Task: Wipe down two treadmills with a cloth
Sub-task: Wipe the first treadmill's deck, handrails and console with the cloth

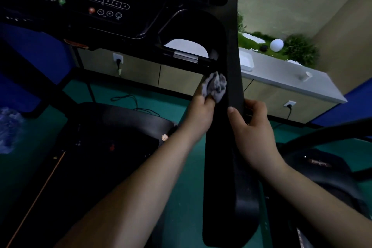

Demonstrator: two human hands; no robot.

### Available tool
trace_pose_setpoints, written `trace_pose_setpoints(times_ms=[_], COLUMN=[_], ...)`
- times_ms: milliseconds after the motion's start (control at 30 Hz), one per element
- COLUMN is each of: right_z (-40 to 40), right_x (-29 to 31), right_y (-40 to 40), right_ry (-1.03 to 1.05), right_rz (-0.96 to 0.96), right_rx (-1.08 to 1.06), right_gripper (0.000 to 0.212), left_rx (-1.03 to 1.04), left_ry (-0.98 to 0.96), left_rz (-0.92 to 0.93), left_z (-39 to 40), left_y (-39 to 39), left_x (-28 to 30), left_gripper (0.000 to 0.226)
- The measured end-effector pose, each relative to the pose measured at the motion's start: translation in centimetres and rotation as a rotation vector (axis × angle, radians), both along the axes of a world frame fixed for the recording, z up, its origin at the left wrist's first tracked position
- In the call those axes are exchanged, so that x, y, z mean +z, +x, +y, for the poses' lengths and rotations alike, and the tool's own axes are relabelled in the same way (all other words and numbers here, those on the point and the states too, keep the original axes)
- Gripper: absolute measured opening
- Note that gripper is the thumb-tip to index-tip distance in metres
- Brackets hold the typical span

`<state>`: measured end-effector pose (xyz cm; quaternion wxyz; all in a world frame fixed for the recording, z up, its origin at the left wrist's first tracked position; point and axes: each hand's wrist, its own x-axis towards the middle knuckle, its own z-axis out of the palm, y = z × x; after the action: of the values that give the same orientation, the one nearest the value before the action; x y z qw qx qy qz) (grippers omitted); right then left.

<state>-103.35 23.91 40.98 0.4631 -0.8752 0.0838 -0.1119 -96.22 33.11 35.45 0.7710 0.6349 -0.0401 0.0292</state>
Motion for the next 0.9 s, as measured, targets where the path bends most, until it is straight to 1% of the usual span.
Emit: trace_pose_setpoints(times_ms=[67, 133, 167, 233, 267, 300, 333, 400, 500, 567, 633, 733, 767, 833, 900], right_z=[0.0, -0.2, -0.2, -0.1, -0.1, 0.0, 0.0, 0.0, 0.1, 0.0, -0.1, -0.2, -0.3, -0.4, -0.4], right_x=[-0.1, -0.3, -0.3, -0.3, -0.4, -0.3, -0.4, -0.4, -0.3, -0.4, -0.6, -0.9, -0.9, -1.0, -0.8], right_y=[0.0, 0.0, 0.0, 0.0, 0.0, 0.1, 0.1, 0.1, 0.2, 0.2, 0.3, 0.4, 0.4, 0.5, 0.4], right_ry=[0.003, 0.01, 0.011, 0.017, 0.02, 0.021, 0.02, 0.03, 0.029, 0.014, 0.018, 0.039, 0.047, 0.053, 0.072], right_rz=[-0.001, -0.008, -0.01, -0.017, -0.019, -0.019, -0.018, -0.015, -0.013, -0.018, -0.02, -0.017, -0.02, -0.016, 0.0], right_rx=[-0.002, -0.001, -0.001, -0.007, -0.012, -0.015, -0.017, -0.015, -0.019, -0.02, -0.015, -0.017, -0.019, -0.015, 0.002], right_gripper=[0.025, 0.024, 0.024, 0.024, 0.025, 0.025, 0.026, 0.026, 0.026, 0.026, 0.027, 0.028, 0.028, 0.029, 0.032], left_rx=[-0.027, -0.036, -0.025, 0.003, 0.008, 0.024, 0.044, 0.097, 0.127, 0.146, 0.154, 0.174, 0.17, 0.152, 0.158], left_ry=[-0.026, -0.022, -0.003, 0.002, -0.022, -0.051, -0.074, -0.028, 0.006, 0.016, 0.027, 0.059, 0.034, 0.001, 0.018], left_rz=[0.032, 0.114, 0.132, 0.181, 0.227, 0.254, 0.265, 0.211, 0.119, 0.13, 0.171, 0.24, 0.255, 0.249, 0.225], left_z=[0.1, 0.1, 0.1, 0.4, 0.4, 0.3, 0.2, 0.1, -0.3, -0.4, -0.3, 0.3, 0.6, 1.3, 1.6], left_y=[2.1, 1.8, 0.6, -2.9, -4.5, -5.6, -5.6, -3.7, 1.1, 3.4, 3.2, -1.2, -3.4, -8.5, -12.2], left_x=[0.6, 0.3, 0.0, -1.1, -1.4, -1.4, -1.2, -0.2, 1.4, 1.3, 1.1, 0.3, 0.1, -0.2, 0.0], left_gripper=[0.044, 0.036, 0.034, 0.045, 0.047, 0.044, 0.045, 0.049, 0.034, 0.033, 0.028, 0.01, 0.014, 0.034, 0.044])
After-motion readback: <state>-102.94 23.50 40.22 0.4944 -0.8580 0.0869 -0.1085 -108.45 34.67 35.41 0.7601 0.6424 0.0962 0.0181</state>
